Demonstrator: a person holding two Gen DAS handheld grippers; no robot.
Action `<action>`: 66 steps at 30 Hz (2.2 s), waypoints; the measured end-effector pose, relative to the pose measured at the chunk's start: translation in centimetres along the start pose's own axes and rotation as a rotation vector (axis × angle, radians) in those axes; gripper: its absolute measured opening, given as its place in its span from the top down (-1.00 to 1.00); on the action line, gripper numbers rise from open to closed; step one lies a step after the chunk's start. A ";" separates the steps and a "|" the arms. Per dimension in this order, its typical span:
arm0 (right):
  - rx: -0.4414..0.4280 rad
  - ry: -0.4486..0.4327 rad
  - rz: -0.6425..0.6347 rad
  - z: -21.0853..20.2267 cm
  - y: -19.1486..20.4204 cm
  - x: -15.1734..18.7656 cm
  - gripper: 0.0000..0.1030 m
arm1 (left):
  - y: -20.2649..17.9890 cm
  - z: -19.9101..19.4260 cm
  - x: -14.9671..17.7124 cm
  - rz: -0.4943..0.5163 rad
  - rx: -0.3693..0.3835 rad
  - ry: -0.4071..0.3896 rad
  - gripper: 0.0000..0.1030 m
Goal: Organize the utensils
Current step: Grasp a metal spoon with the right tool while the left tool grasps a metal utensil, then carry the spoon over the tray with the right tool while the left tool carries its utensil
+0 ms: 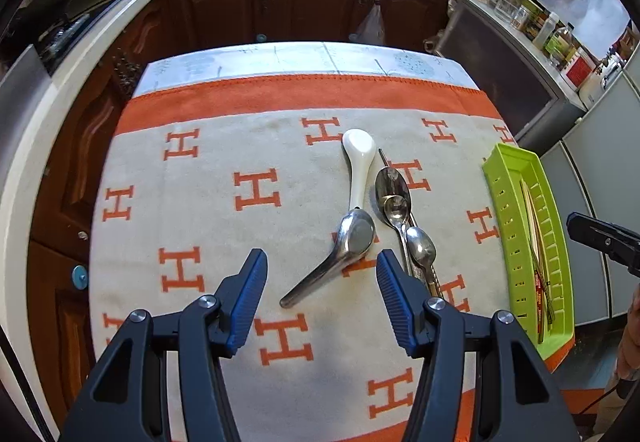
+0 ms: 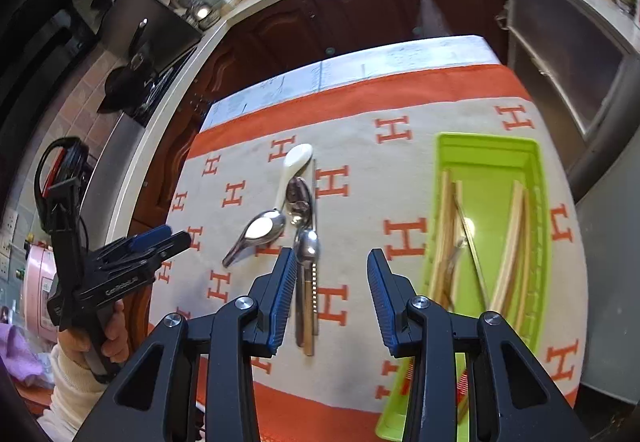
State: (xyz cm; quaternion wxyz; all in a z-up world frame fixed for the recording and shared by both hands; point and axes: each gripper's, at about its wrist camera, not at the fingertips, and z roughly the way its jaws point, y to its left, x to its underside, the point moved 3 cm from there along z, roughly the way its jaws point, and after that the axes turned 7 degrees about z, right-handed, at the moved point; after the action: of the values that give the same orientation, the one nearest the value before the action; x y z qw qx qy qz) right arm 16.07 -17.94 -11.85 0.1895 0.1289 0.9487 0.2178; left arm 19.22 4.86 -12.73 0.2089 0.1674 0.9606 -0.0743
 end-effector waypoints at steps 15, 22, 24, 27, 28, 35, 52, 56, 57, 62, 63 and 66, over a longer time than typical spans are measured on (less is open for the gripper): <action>0.007 0.229 0.032 12.1 1.0 1.1 0.28 | -0.5 9.0 -1.0 0.120 0.131 0.108 -0.07; 0.024 0.238 0.037 13.8 0.6 1.4 0.28 | -0.7 10.7 -0.9 0.134 0.185 0.127 -0.07; 0.027 0.242 0.043 14.2 0.5 1.4 0.28 | -1.1 10.9 -1.0 0.155 0.175 0.121 -0.06; 0.026 0.248 0.058 14.9 0.2 1.3 0.28 | -1.7 10.9 -1.0 0.159 0.217 0.121 0.42; 0.024 0.249 0.062 15.0 0.3 1.3 0.28 | -1.9 11.0 -1.0 0.150 0.253 0.132 0.57; -0.003 0.250 0.081 16.2 0.5 0.6 0.28 | -2.7 10.8 -0.5 0.102 0.247 0.100 0.92; 0.006 0.245 0.068 19.9 2.1 0.3 0.61 | -0.3 7.9 3.4 -0.130 0.373 0.066 0.93; 0.014 0.193 0.016 18.8 3.2 0.5 0.84 | -0.6 8.4 4.2 -0.147 0.385 0.079 0.93; 0.023 0.181 0.003 18.6 3.4 0.5 0.88 | -0.7 8.5 4.3 -0.150 0.386 0.080 0.93; -0.022 0.176 -0.003 18.0 4.1 1.3 0.95 | -1.2 8.1 4.5 -0.163 0.406 0.068 0.93; -0.036 0.177 0.005 17.8 4.0 1.5 0.96 | -1.4 7.9 4.5 -0.162 0.409 0.062 0.93; -0.075 0.173 0.042 16.8 3.1 1.8 0.96 | -1.8 6.9 4.4 -0.153 0.418 0.044 0.93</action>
State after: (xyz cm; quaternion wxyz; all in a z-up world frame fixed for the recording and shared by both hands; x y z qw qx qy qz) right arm 21.99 -8.49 -24.97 0.1069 0.1225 0.9497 0.2676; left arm 17.44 3.00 -20.67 0.1424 0.1354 0.9385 -0.2840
